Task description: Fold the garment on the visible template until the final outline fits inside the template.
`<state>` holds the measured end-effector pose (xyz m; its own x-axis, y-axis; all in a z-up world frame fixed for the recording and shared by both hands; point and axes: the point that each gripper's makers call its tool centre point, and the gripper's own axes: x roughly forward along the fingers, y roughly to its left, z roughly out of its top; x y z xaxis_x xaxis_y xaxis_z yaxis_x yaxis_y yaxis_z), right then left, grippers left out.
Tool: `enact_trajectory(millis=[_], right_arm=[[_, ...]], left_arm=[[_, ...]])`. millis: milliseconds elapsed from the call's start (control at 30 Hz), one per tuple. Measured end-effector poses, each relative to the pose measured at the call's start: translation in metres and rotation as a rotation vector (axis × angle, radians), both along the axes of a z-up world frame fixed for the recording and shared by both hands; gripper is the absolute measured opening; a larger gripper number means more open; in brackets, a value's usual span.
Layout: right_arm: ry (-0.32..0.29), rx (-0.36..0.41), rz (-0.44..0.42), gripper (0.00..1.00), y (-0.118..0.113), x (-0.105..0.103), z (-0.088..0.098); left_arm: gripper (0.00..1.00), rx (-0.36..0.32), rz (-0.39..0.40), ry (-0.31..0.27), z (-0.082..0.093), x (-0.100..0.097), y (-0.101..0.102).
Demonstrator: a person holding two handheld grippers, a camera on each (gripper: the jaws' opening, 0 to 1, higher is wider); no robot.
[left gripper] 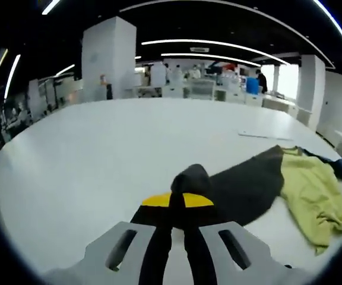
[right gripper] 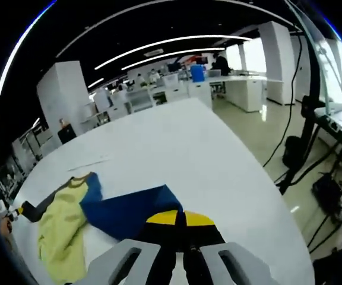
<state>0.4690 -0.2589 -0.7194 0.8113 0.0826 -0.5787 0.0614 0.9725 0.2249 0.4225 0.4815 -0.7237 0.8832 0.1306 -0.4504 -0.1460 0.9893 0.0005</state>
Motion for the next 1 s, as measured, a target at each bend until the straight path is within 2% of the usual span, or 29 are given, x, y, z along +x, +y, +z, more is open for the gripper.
enact_trajectory(millis=[200, 300, 400, 600, 733, 833, 1000], right_arm=[[0.059, -0.057, -0.022, 0.0, -0.019, 0.001, -0.02], [0.088, -0.104, 0.015, 0.0, -0.025, -0.001, -0.03], [0.113, -0.125, 0.005, 0.0, -0.035, -0.003, -0.038], [0.098, -0.171, -0.02, 0.0, -0.055, -0.004, -0.037], [0.066, -0.199, -0.023, 0.0, -0.066, 0.006, -0.037], [0.064, -0.144, -0.067, 0.0, -0.071, 0.01, -0.039], [0.086, -0.129, -0.082, 0.0, -0.073, 0.008, -0.046]], left_arm=[[0.02, 0.03, -0.027, 0.018, -0.004, 0.001, 0.002], [0.02, -0.003, -0.02, 0.031, -0.007, 0.004, 0.007], [0.02, 0.012, -0.031, 0.032, -0.005, 0.009, 0.01], [0.02, 0.038, -0.047, 0.049, -0.006, 0.013, 0.015], [0.02, 0.076, -0.081, 0.07, -0.01, 0.013, 0.014], [0.02, 0.087, -0.074, 0.084, -0.013, 0.012, 0.017], [0.02, 0.107, -0.068, 0.092, -0.013, 0.01, 0.023]])
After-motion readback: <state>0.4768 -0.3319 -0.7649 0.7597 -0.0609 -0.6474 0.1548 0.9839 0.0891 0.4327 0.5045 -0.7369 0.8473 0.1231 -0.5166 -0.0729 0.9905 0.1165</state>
